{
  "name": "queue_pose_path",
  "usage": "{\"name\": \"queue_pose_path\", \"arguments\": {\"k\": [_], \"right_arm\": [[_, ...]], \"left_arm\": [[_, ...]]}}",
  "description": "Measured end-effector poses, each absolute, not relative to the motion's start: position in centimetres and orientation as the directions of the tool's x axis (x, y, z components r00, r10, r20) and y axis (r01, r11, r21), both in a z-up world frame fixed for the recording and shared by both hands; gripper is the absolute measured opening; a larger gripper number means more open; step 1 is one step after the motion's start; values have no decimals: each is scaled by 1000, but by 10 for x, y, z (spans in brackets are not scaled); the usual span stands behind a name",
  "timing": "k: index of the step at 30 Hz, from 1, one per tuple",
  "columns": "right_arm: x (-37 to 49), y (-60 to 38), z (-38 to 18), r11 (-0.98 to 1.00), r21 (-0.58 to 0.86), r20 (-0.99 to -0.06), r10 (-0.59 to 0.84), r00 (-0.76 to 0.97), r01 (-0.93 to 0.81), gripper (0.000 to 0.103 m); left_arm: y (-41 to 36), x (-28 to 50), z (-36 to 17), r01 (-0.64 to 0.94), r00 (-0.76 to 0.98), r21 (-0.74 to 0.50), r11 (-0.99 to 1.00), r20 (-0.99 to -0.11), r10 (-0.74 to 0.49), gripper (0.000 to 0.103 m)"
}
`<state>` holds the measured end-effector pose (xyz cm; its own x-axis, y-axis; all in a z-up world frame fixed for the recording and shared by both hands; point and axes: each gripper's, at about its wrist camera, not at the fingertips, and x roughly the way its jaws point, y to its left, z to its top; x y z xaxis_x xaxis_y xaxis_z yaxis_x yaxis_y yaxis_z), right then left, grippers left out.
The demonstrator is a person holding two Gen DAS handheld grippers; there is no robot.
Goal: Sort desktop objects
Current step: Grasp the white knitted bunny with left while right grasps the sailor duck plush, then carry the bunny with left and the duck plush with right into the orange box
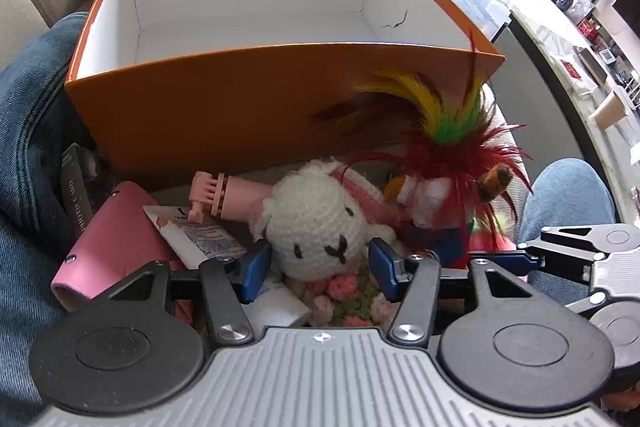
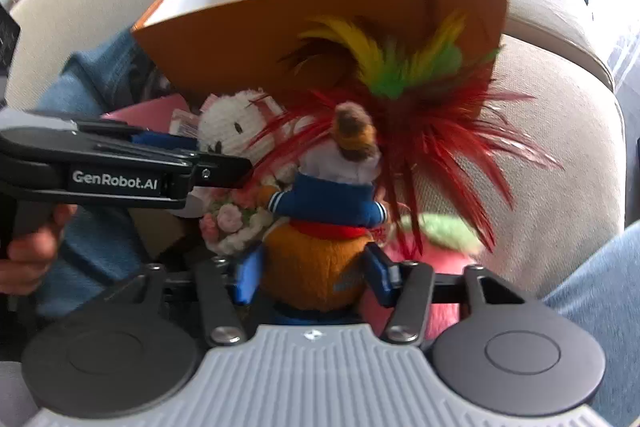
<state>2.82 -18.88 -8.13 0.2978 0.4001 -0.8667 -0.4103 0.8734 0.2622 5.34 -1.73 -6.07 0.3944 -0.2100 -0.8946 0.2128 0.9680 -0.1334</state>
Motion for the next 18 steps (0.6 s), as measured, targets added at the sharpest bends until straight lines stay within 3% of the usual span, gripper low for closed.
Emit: {"name": "queue_pose_path", "arguments": {"k": [6,11,18], "right_arm": [[39,-180,-100,868,245,-887,380,260,-432,67],[38,-187,-96,862,285,-880,409,241,-420,61],[23,-188,-63,830,291,-848,454,274,-475,60]], "left_arm": [[-19,61,-73,225,385,-123,967,-900,-204,67],[-10,54,-64,232,384,-153,961,-893,-235,55],[5,32,-31,266,432,-152,952,-864,-258,52]]}}
